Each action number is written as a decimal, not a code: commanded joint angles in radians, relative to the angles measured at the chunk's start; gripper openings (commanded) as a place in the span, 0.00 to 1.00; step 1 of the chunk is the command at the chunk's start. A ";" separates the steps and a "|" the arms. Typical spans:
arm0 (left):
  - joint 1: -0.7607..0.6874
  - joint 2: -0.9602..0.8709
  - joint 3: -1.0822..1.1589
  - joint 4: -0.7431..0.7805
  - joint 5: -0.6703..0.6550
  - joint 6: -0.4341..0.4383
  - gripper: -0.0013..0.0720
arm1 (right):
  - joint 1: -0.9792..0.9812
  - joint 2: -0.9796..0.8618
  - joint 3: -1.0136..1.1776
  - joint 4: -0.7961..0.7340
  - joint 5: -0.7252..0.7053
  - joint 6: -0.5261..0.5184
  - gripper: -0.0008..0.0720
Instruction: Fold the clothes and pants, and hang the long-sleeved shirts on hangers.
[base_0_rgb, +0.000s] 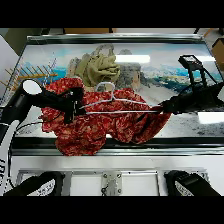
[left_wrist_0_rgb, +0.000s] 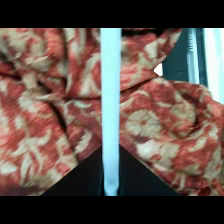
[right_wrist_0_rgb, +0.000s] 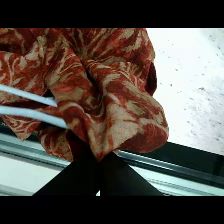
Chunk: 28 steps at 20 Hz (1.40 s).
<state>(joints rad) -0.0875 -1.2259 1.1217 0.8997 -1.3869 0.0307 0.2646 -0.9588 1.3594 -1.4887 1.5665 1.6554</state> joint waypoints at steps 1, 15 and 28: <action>0.043 -0.001 0.023 -0.002 -0.014 -0.005 0.03 | 0.001 0.002 0.001 0.000 0.005 -0.004 0.03; -0.071 -0.030 0.023 -0.008 0.018 -0.005 0.03 | 0.001 0.002 0.001 0.001 -0.069 -0.003 0.03; -0.075 -0.082 0.023 -0.041 0.016 -0.005 0.03 | 0.065 -0.041 0.003 0.420 -0.270 -0.131 0.03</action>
<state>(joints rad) -0.1616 -1.3067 1.1435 0.8841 -1.3693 0.0261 0.2951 -0.9882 1.3609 -1.0912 1.3254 1.5284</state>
